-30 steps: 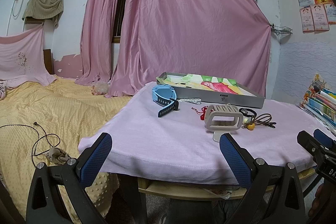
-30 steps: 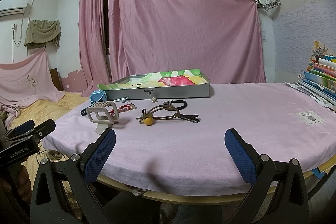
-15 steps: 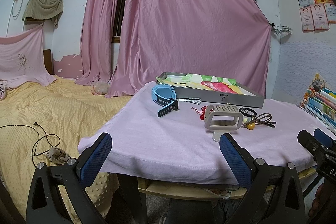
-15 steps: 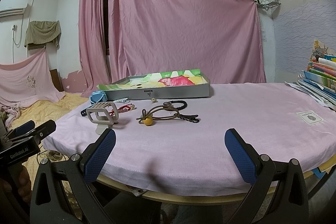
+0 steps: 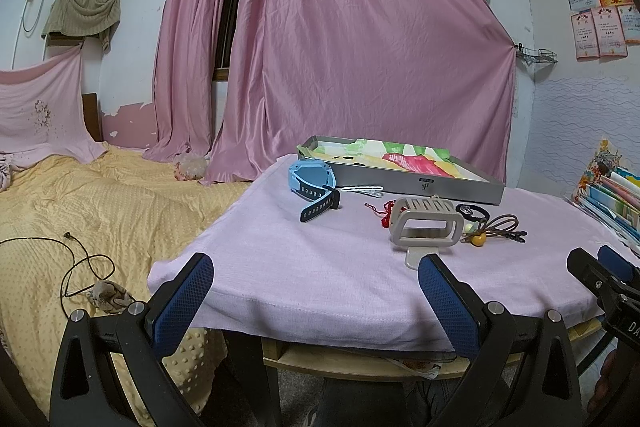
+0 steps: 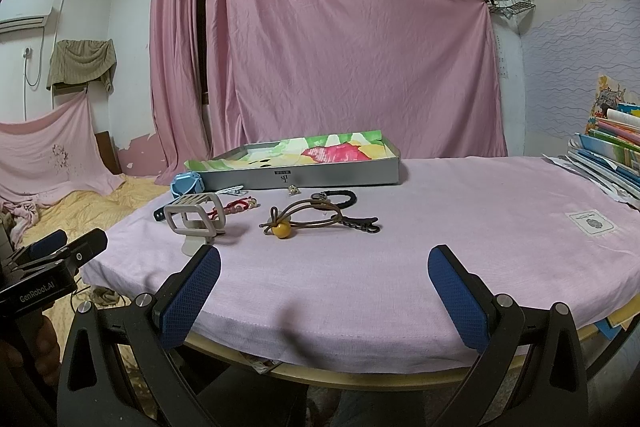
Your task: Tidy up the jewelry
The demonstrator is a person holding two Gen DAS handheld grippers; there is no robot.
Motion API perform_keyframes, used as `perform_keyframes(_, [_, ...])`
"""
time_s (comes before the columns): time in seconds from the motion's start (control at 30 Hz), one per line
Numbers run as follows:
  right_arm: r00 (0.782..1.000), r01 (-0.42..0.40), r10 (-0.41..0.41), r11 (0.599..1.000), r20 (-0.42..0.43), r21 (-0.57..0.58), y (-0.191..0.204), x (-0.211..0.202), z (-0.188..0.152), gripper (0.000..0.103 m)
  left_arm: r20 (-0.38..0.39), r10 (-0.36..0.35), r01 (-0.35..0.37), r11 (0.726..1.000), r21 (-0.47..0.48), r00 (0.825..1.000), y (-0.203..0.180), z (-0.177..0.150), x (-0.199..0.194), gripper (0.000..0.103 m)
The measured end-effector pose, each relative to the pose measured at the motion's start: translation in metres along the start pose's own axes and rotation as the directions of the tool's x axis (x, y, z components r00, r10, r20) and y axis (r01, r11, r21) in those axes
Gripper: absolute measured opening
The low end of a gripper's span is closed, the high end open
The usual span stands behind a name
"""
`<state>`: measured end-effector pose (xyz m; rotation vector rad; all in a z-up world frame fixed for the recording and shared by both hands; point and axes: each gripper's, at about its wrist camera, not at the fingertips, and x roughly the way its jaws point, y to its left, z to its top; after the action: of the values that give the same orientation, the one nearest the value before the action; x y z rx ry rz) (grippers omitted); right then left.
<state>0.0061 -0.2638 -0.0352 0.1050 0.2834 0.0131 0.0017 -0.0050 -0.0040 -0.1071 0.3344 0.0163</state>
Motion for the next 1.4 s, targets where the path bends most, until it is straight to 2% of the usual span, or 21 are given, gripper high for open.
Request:
perform_keyframes(0.2, [1.000, 0.011, -0.010, 1.000, 0.012, -0.008, -0.003, -0.001, 0.002, 0.102, 0.002, -0.007, 0.007, 1.000, -0.003, 1.000, 0.000, -0.006, 0.002, 0.103])
perform_keyframes(0.33, [0.999, 0.031, -0.030, 0.999, 0.036, -0.026, -0.008, -0.001, 0.011, 0.102, 0.007, -0.023, 0.023, 1.000, 0.002, 1.000, -0.001, 0.003, 0.010, 0.103])
perform_keyframes(0.57, [0.999, 0.013, -0.010, 0.998, 0.048, -0.055, -0.016, 0.012, 0.032, 0.102, -0.004, -0.105, 0.105, 0.994, 0.002, 0.994, -0.008, 0.021, 0.025, 0.103])
perform_keyframes(0.7, [1.000, -0.021, 0.021, 0.999, 0.018, -0.049, -0.024, 0.027, 0.043, 0.102, -0.041, -0.152, 0.153, 0.988, 0.002, 0.987, -0.016, 0.027, 0.039, 0.103])
perform_keyframes(0.87, [0.997, -0.015, 0.011, 0.998, -0.075, -0.059, -0.037, 0.055, 0.050, 0.100, -0.104, -0.198, 0.200, 0.980, 0.011, 0.975, -0.028, 0.030, 0.059, 0.103])
perform_keyframes(1.03, [0.979, -0.036, 0.022, 0.997, -0.204, -0.068, -0.047, 0.083, 0.051, 0.068, -0.147, -0.225, 0.232, 0.972, 0.032, 0.963, -0.043, 0.031, 0.072, 0.103])
perform_keyframes(1.17, [0.954, -0.074, 0.049, 0.995, -0.297, -0.074, -0.048, 0.103, 0.047, 0.062, -0.174, -0.229, 0.242, 0.969, 0.056, 0.958, -0.057, 0.031, 0.081, 0.103])
perform_keyframes(1.23, [0.941, -0.089, 0.053, 0.992, -0.334, -0.092, -0.046, 0.111, 0.046, 0.054, -0.191, -0.228, 0.244, 0.968, 0.065, 0.955, -0.061, 0.031, 0.085, 0.102])
perform_keyframes(1.3, [0.930, -0.100, 0.052, 0.989, -0.364, -0.113, -0.043, 0.117, 0.045, 0.048, -0.205, -0.221, 0.241, 0.968, 0.074, 0.953, -0.064, 0.032, 0.090, 0.097])
perform_keyframes(1.4, [0.913, -0.118, 0.055, 0.984, -0.405, -0.132, -0.042, 0.125, 0.045, 0.047, -0.233, -0.217, 0.241, 0.967, 0.081, 0.948, -0.068, 0.031, 0.097, 0.090])
